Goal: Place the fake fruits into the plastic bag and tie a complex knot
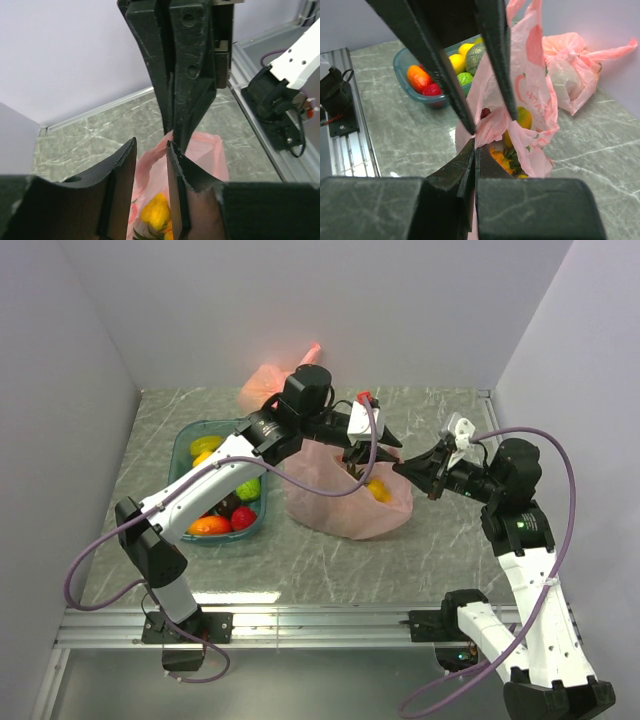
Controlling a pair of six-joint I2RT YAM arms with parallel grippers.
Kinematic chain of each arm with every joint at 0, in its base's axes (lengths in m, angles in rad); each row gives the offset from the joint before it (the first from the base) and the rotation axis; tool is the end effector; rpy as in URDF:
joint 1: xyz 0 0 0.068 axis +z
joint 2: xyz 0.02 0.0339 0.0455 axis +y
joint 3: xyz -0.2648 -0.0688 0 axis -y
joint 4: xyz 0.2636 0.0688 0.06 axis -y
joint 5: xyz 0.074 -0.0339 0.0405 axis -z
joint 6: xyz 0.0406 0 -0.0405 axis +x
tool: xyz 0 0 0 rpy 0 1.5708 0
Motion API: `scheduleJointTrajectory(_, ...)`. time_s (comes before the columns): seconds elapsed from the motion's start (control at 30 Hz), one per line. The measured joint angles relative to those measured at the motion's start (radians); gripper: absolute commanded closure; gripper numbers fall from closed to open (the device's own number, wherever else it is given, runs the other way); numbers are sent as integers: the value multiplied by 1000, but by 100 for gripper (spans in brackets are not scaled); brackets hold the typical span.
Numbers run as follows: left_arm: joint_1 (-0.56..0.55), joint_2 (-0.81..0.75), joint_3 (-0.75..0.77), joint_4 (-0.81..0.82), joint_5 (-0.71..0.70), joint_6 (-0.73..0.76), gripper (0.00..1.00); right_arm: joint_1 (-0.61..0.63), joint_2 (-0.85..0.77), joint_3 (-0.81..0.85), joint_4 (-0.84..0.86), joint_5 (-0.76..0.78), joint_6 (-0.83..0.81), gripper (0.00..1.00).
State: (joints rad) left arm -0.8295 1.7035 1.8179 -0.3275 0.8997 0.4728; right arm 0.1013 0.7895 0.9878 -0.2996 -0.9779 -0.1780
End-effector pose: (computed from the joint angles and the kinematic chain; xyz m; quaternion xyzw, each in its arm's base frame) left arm 0.2514 -0.3217 0.4447 0.6420 0.3920 -0.4334 0.4964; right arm 0.1720 0.0513 0.4025 -0.4030 0.6048 0.3256 0.6048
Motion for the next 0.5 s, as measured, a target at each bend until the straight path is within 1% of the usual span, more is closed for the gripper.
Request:
scheduleJointTrajectory(0.17,-3,10,0,-21,-13,43,62,8,5,5,-13,-2,-19,98)
scheduleJointTrajectory(0.3,-3,23,21,-60,-17,89,63,8,12,6,-30,-2,-30,98)
scheduleJointTrajectory(0.33,-3,23,22,-66,-18,98,67,8,14,7,-33,-2,-34,98)
scheduleJointTrajectory(0.4,-3,23,22,-85,-19,117,74,8,14,7,-36,-2,-41,98)
scheduleJointTrajectory(0.47,-4,24,22,-99,-19,131,77,9,14,9,-38,-2,-50,98)
scheduleJointTrajectory(0.5,-4,25,23,-107,-19,137,76,10,14,9,-38,-2,-52,98)
